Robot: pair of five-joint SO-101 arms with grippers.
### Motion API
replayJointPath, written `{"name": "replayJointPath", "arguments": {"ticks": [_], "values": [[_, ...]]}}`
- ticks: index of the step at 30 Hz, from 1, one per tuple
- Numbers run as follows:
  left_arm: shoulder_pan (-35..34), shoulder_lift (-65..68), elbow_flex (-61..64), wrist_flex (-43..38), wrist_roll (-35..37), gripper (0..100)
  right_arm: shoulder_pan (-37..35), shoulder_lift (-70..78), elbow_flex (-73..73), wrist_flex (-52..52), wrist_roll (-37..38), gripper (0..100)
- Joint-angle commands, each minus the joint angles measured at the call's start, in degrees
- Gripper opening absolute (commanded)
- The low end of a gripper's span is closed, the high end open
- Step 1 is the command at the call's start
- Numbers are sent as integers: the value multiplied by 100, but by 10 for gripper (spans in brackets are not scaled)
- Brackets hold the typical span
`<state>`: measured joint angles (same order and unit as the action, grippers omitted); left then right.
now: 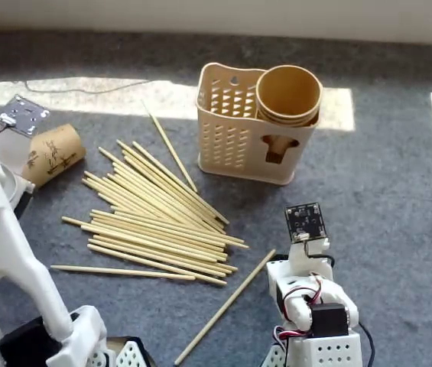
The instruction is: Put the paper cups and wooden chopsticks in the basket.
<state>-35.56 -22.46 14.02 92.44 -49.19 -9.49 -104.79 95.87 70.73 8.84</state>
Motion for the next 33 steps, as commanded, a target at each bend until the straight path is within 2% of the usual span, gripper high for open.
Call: {"name": "replayJointPath", "arguments": {"ticks": [1,9,14,23,33], "values": [[374,-303,-259,413,-360,6,57,-31,558,57,0,5],[796,-189,13,527,-501,10,57,-31,558,57,0,5],[1138,66,497,510,-905,11,57,-31,558,57,0,5],[1385,444,637,510,-888,11,57,-31,558,57,0,5],[2448,462,637,545,-888,11,57,-31,558,57,0,5]]}}
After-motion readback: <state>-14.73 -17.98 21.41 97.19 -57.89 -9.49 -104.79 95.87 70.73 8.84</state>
